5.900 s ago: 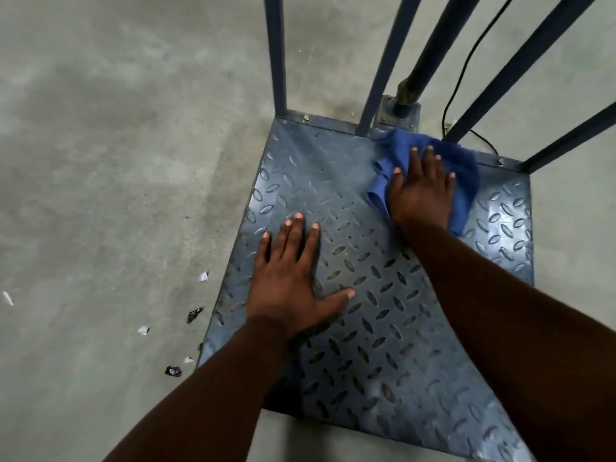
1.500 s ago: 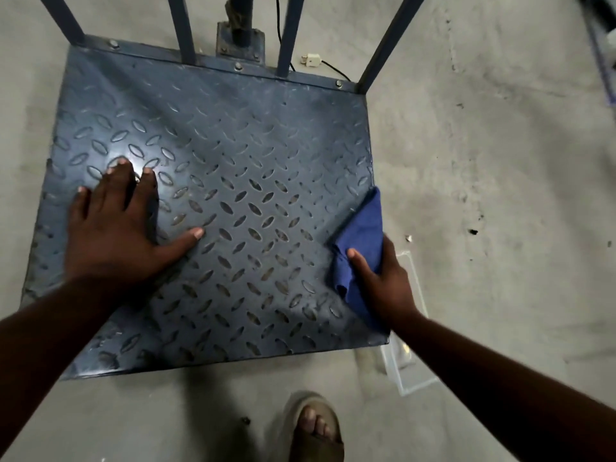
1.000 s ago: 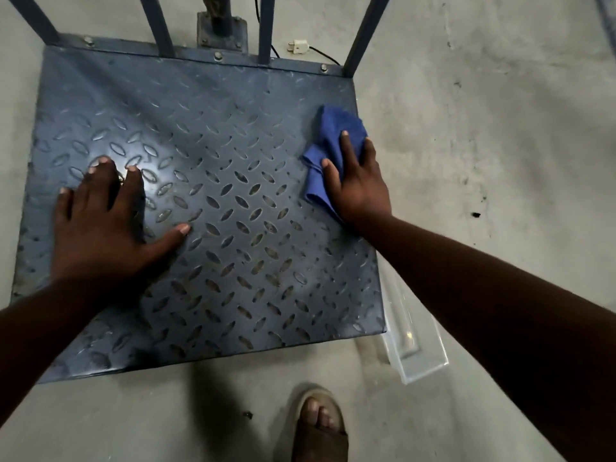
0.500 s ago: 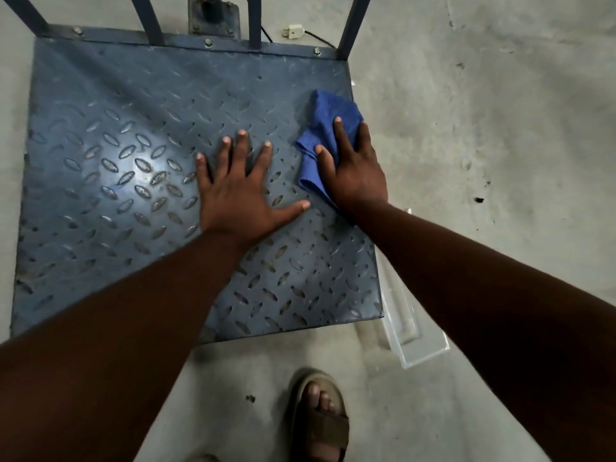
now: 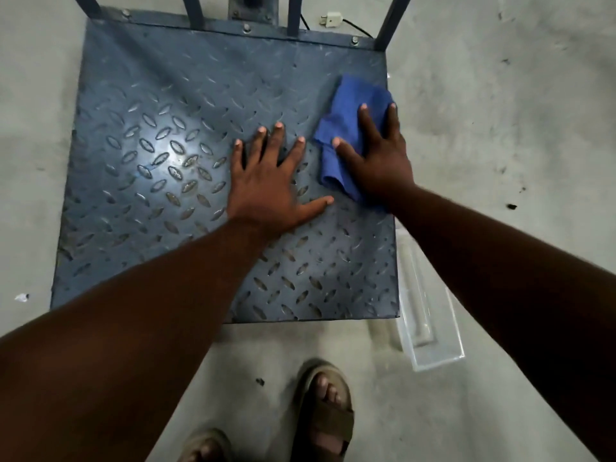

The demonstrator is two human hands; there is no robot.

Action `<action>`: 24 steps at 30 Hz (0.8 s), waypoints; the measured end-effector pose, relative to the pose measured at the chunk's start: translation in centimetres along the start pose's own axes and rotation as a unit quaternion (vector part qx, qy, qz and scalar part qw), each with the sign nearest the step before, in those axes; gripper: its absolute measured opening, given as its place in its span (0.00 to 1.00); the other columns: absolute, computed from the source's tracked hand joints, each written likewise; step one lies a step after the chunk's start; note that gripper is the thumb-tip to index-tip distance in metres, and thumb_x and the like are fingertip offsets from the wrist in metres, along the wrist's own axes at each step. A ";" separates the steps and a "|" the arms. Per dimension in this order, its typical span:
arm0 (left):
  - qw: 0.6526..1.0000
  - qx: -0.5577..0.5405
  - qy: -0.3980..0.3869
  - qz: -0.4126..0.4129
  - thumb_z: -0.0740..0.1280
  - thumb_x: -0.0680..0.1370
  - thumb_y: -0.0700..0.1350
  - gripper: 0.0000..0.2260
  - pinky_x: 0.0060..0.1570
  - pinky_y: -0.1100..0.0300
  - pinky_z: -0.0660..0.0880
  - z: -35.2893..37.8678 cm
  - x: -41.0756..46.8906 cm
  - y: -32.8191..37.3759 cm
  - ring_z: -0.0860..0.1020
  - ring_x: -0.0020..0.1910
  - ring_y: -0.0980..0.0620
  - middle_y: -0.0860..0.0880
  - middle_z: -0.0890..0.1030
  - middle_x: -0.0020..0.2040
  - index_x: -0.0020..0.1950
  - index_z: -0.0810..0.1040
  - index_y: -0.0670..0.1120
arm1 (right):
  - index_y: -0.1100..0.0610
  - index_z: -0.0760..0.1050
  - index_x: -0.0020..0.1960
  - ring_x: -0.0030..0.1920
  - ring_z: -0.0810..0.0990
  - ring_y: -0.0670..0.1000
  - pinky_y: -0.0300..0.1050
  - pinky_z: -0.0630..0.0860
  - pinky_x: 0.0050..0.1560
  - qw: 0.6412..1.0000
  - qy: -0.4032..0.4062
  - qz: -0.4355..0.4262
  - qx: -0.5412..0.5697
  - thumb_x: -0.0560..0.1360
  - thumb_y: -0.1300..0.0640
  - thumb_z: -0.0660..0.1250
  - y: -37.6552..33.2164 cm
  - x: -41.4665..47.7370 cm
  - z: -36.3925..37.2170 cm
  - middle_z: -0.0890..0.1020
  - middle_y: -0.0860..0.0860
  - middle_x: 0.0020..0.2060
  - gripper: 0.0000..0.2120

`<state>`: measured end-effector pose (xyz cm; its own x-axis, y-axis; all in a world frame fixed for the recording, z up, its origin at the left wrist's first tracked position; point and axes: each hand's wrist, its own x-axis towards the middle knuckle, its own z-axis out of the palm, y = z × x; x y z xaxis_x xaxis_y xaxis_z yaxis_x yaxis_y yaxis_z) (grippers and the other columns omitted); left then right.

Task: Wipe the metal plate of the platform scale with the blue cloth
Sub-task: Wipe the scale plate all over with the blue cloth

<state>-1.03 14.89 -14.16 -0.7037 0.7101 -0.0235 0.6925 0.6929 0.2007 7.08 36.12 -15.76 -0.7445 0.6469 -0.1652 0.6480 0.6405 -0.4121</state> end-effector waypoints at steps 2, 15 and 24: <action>1.000 -0.002 0.006 -0.003 0.54 0.70 0.84 0.50 0.82 0.34 0.49 0.1 0.0 0.0 0.54 0.86 0.41 0.46 0.55 0.87 0.86 0.60 0.57 | 0.40 0.51 0.83 0.76 0.66 0.65 0.58 0.70 0.72 0.999 -0.016 0.042 0.014 0.75 0.24 0.58 -0.7 1.9 -0.2 0.55 0.61 0.81 0.43; 1.000 -0.010 0.005 -0.006 0.54 0.69 0.84 0.51 0.82 0.34 0.48 0.3 0.3 -0.1 0.53 0.86 0.41 0.46 0.55 0.87 0.86 0.60 0.57 | 0.42 0.47 0.84 0.67 0.75 0.65 0.52 0.73 0.64 0.998 -0.034 0.046 0.035 0.75 0.27 0.65 -0.1 -0.3 -1.2 0.68 0.60 0.70 0.47; 1.000 -0.016 0.019 -0.008 0.56 0.69 0.84 0.50 0.82 0.34 0.49 0.2 0.3 0.0 0.55 0.86 0.41 0.46 0.56 0.87 0.85 0.62 0.57 | 0.51 0.47 0.85 0.71 0.74 0.61 0.51 0.72 0.65 0.994 0.032 0.059 0.089 0.77 0.29 0.64 -0.9 5.2 -1.0 0.72 0.58 0.73 0.48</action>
<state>-1.20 15.13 -14.33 -0.7202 0.6937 0.0094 0.6763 0.6990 0.2322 2.74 39.32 -15.32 -0.6496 0.7416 -0.1673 0.6874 0.4789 -0.5460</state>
